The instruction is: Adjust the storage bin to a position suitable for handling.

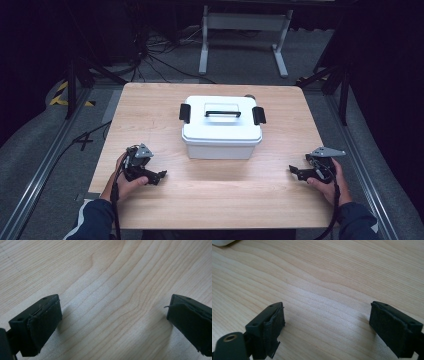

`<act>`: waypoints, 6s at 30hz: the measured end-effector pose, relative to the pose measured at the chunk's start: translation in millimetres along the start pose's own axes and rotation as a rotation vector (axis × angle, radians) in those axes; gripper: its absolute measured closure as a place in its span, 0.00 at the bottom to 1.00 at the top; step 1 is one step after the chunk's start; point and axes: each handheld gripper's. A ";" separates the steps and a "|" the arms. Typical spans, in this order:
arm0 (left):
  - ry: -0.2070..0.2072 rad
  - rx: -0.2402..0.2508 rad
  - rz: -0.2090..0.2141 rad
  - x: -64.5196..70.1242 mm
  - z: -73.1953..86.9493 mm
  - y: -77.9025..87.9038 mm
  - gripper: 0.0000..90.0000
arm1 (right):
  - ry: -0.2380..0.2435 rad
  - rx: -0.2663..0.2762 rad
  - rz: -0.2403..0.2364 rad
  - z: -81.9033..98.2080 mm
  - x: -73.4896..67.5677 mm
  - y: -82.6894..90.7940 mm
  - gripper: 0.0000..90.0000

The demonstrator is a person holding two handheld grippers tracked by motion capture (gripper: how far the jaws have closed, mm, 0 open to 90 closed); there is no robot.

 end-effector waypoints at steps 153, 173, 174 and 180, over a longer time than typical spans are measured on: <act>-0.171 0.258 0.169 50.6 -91.7 1.1 0.38 | 0.847 -0.396 -0.255 -282.4 -168.0 -50.7 0.94; -0.192 0.208 0.156 42.5 -74.4 3.0 0.35 | 0.841 -0.398 -0.296 -284.2 -166.6 -51.1 0.94; -0.192 0.200 0.154 41.3 -72.6 3.2 0.35 | 0.844 -0.397 -0.288 -284.0 -167.2 -51.1 0.94; -0.184 0.186 0.143 35.0 -64.6 4.6 0.35 | 0.846 -0.396 -0.290 -284.0 -167.4 -51.1 0.94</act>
Point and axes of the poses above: each handheld gripper's, and its own axes: y roughly backward along the jaws, z roughly out of its underside, x roughly to its right, and after that the axes turned 12 degrees about -z, right-handed
